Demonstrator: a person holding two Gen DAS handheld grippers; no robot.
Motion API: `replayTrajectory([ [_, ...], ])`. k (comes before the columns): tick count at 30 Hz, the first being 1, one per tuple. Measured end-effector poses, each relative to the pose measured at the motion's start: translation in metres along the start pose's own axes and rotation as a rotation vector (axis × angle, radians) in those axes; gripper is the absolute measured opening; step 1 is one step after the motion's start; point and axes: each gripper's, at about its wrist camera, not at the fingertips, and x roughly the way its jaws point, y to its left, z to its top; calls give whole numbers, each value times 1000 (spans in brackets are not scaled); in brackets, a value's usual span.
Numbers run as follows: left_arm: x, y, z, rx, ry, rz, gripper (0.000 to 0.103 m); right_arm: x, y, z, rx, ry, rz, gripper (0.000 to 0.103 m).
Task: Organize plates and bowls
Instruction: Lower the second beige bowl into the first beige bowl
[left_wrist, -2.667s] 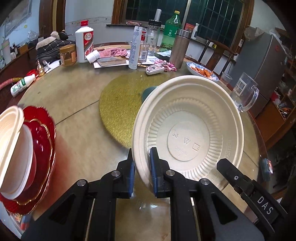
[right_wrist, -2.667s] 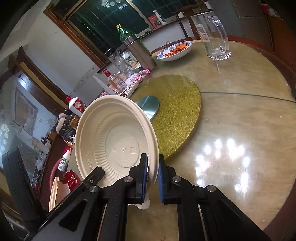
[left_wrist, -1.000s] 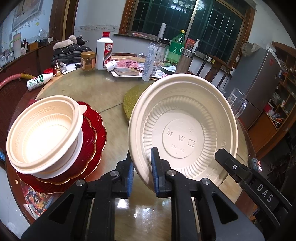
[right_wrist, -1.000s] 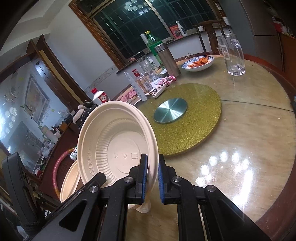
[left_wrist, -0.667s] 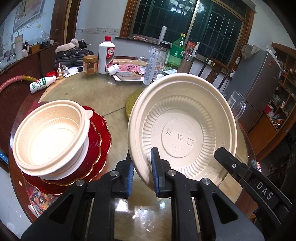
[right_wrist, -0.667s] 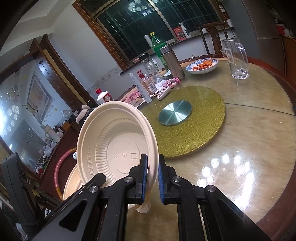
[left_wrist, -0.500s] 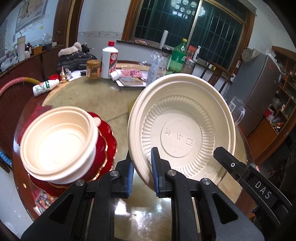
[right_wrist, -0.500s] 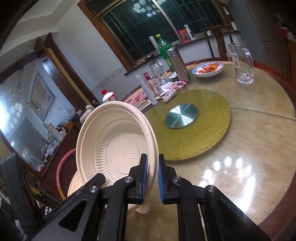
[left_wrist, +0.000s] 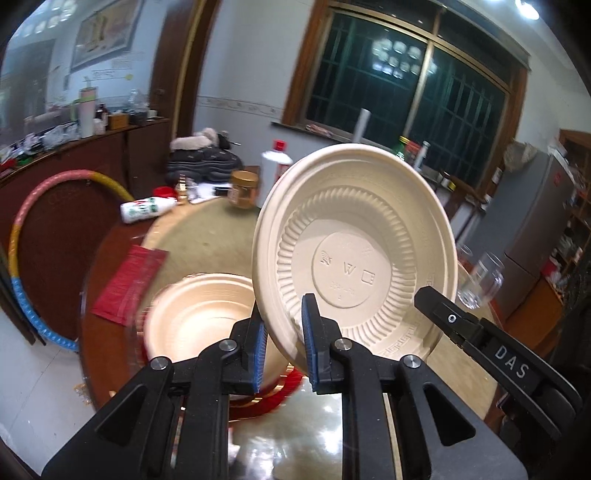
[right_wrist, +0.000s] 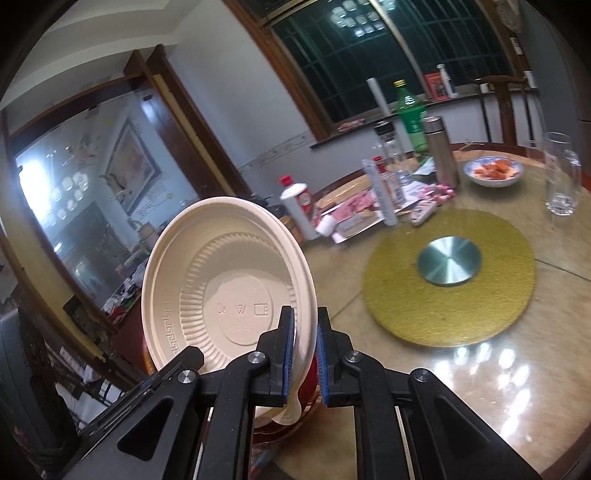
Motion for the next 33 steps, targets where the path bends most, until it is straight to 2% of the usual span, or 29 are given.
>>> replayTrajectory([
  [6, -1, 42, -3, -59, 0, 63, 16, 31, 39, -8, -58, 79, 62, 11],
  [11, 10, 62, -12, -93, 43, 89, 16, 55, 59, -23, -92, 141, 60, 11],
  [18, 26, 75, -25, -111, 103, 88, 17, 77, 59, -36, -98, 212, 24, 11],
  [28, 34, 77, -34, -114, 159, 78, 18, 91, 53, -43, -95, 269, -16, 11],
  [33, 36, 76, -36, -107, 175, 78, 19, 94, 51, -44, -92, 289, -17, 15],
])
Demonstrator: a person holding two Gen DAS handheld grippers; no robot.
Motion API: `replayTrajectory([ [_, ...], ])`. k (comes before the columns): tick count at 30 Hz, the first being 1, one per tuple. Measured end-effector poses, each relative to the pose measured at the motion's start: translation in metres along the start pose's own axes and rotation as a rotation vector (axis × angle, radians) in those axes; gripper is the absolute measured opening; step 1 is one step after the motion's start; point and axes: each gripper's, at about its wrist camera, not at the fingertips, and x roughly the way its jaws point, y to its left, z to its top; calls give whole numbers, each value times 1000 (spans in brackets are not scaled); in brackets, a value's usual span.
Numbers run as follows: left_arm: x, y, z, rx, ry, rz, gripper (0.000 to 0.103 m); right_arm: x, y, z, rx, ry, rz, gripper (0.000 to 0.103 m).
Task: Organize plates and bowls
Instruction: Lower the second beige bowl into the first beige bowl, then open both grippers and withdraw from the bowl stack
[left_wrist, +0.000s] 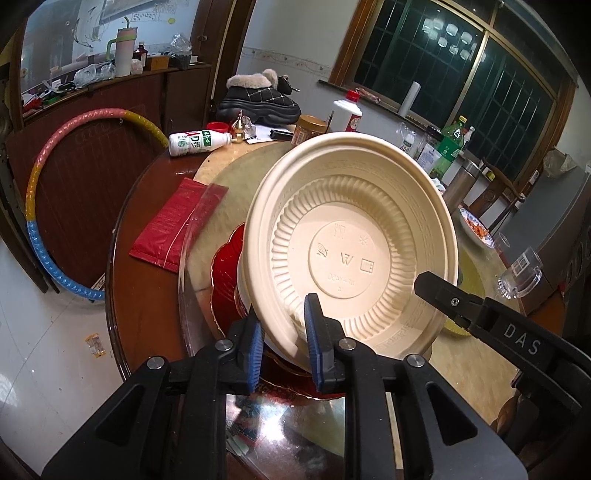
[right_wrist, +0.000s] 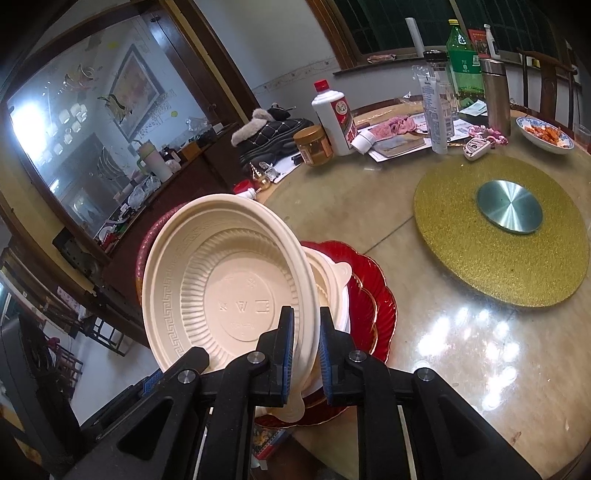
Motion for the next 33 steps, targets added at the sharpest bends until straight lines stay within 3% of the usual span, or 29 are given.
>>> replayTrajectory([
  [15, 7, -1, 7, 4, 18, 16, 21, 7, -2, 4, 25, 12, -3, 17],
  [16, 8, -1, 8, 2, 18, 20, 24, 8, -2, 4, 27, 10, -3, 21],
  [18, 12, 0, 11, -9, 28, 35, 41, 8, -3, 5, 32, -5, -10, 34],
  [19, 14, 2, 13, -19, 29, 40, 55, 7, -4, 6, 34, -13, -12, 45],
  [20, 15, 3, 13, -28, 25, 44, 61, 6, -4, 7, 39, -24, -6, 55],
  [24, 14, 7, 14, -38, 7, 72, 64, -2, -7, 9, 47, -71, -6, 66],
  [29, 8, 8, 10, -32, -10, 89, 69, -19, -11, 8, 56, -137, 43, 88],
  [33, -6, 7, 0, -4, -50, 94, 77, -34, -8, -1, 2, -172, 32, 95],
])
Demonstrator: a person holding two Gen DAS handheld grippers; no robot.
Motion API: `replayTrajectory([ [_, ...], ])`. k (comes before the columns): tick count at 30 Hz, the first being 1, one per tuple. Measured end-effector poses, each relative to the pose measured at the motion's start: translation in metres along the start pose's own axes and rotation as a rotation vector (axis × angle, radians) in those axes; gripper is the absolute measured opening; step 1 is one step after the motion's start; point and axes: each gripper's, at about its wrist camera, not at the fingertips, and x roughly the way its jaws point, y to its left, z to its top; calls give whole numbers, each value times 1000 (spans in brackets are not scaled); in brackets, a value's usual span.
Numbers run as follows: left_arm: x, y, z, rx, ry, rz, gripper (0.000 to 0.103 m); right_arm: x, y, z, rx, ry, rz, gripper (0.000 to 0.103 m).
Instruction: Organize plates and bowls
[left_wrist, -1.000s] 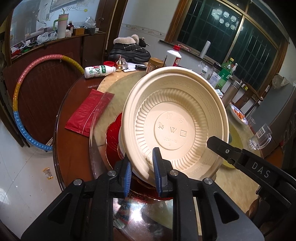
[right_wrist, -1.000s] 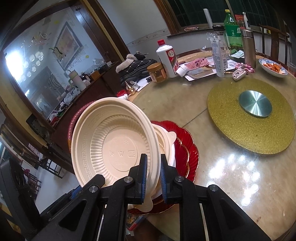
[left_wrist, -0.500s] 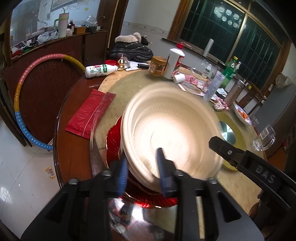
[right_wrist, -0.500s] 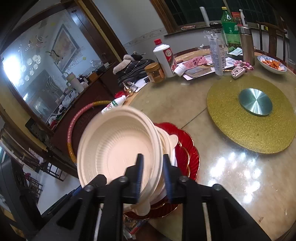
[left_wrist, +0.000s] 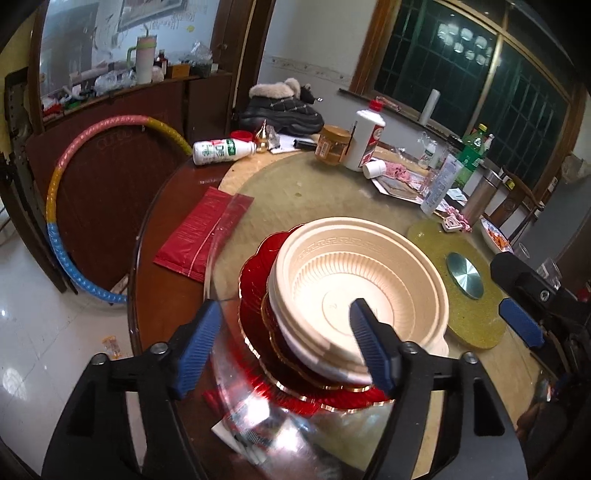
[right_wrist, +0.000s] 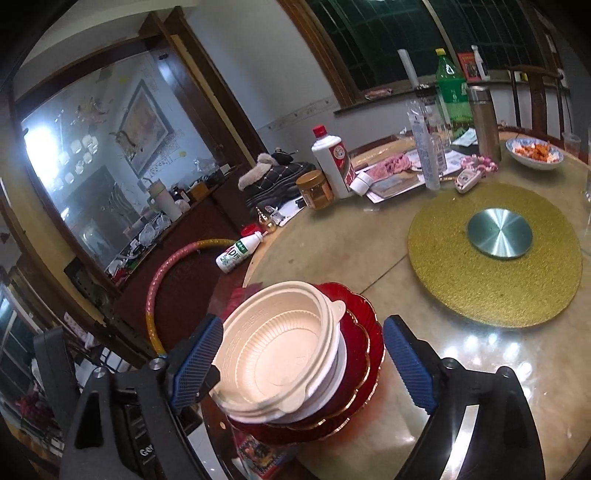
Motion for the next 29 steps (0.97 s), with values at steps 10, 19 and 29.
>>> replayTrajectory([
  [10, -38, 1, -43, 139, -109, 16, 103, -44, 10, -47, -388, -40, -38, 103],
  [19, -21, -22, -46, 218, -40, 4, 103, -61, -14, -68, -443, -11, -43, 103],
  [29, -1, -38, -48, 254, 10, 3, 103, -68, -12, -73, -499, -10, -20, 103],
])
